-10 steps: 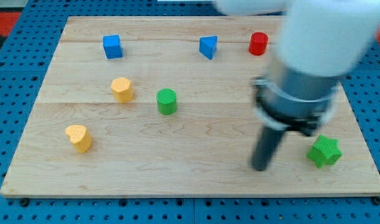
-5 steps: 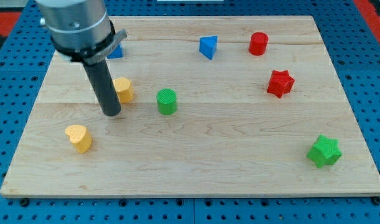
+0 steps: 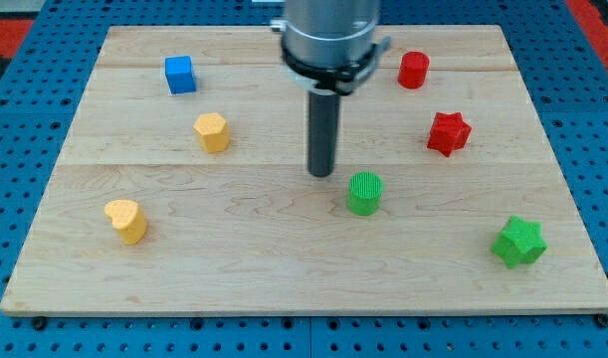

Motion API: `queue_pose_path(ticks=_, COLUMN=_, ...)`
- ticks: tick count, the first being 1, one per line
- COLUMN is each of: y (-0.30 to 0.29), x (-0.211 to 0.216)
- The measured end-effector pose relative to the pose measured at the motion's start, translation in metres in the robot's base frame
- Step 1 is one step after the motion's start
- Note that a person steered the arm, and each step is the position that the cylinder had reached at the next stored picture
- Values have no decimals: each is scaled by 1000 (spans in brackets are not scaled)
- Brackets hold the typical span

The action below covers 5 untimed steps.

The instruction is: Move the green circle left to the green star

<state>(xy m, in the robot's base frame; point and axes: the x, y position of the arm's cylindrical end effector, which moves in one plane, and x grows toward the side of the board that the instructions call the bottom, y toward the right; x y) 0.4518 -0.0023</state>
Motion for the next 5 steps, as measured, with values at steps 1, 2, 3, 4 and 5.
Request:
queue_pose_path(ticks=1, y=-38, x=13)
queue_pose_path(ticks=2, y=2, x=26)
queue_pose_path(ticks=3, y=68, x=28)
queue_pose_path(ticks=4, y=74, x=24)
queue_pose_path(ticks=5, y=90, x=33)
